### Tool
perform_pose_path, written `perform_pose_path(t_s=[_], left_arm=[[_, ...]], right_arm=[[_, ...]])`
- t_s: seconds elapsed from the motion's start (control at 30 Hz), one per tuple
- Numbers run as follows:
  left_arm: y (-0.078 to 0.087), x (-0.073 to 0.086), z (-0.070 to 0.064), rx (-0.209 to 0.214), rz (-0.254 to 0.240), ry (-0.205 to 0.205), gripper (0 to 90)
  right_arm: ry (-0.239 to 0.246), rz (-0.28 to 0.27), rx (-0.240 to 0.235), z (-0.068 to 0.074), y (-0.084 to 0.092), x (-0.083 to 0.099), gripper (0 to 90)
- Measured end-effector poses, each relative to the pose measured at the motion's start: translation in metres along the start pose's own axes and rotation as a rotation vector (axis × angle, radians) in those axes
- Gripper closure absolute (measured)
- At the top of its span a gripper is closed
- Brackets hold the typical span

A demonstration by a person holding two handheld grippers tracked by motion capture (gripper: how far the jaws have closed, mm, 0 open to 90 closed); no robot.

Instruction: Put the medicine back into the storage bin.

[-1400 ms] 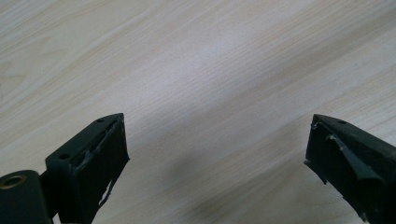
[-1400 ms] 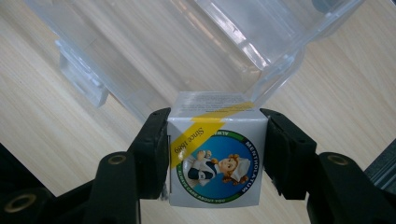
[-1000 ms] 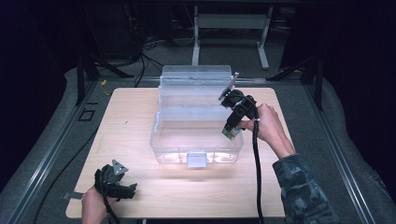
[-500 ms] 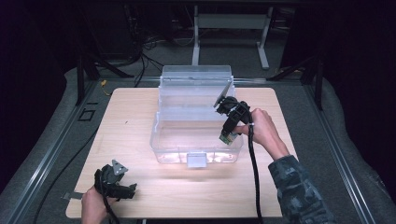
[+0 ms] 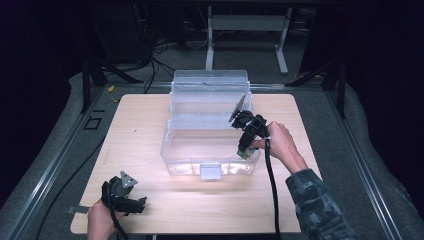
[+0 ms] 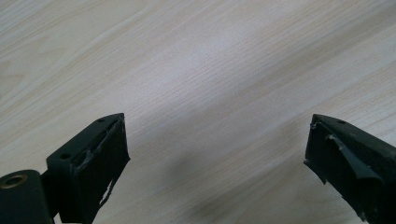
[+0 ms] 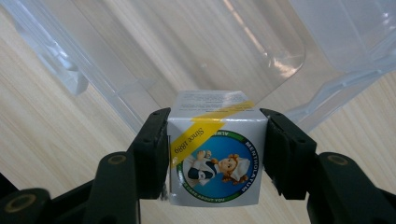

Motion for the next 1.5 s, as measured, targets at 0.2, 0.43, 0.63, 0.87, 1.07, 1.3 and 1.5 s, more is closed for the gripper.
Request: perform_pose_path(t_s=[0.2,0.43,0.63,0.87,1.07,1.3,1.5], left_arm=[[-0.001,0.000,-0.001,0.003,0.001,0.001,5.8],[0.000,0.000,-0.001,0.003,0.001,0.000,5.9],[-0.001,0.000,-0.001,0.004,0.003,-0.003,6.0],[-0.001,0.000,-0.001,0.005,0.003,-0.003,6.1],[-0.001,0.000,-0.001,0.007,0.002,0.001,6.1],[-0.001,0.000,-0.001,0.010,0.003,-0.002,6.1],[-0.001,0.000,-0.001,0.010,0.003,0.001,6.1]], right_arm=[[-0.011,0.028,-0.006,-0.001,-0.007,0.003,46.2],[-0.017,0.050,-0.006,-0.003,-0.016,0.005,46.2],[-0.023,0.049,0.006,-0.004,-0.025,0.006,46.1],[-0.043,0.090,0.005,-0.006,-0.032,0.007,46.1],[-0.062,0.070,-0.018,-0.006,-0.041,0.006,46.0],[-0.067,0.076,-0.032,-0.006,-0.047,0.005,46.0],[-0.072,0.089,-0.038,-0.006,-0.051,0.005,45.8]])
Point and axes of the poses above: each handheld gripper's, and its own axes: y roughly backward along the jaws, x roughly out of its underside, z roughly to its left, the point moved 7 cm from there along -y, roughly forward along the jaws, and after that the axes turned 8 degrees about -y, right-handed, at the moved point
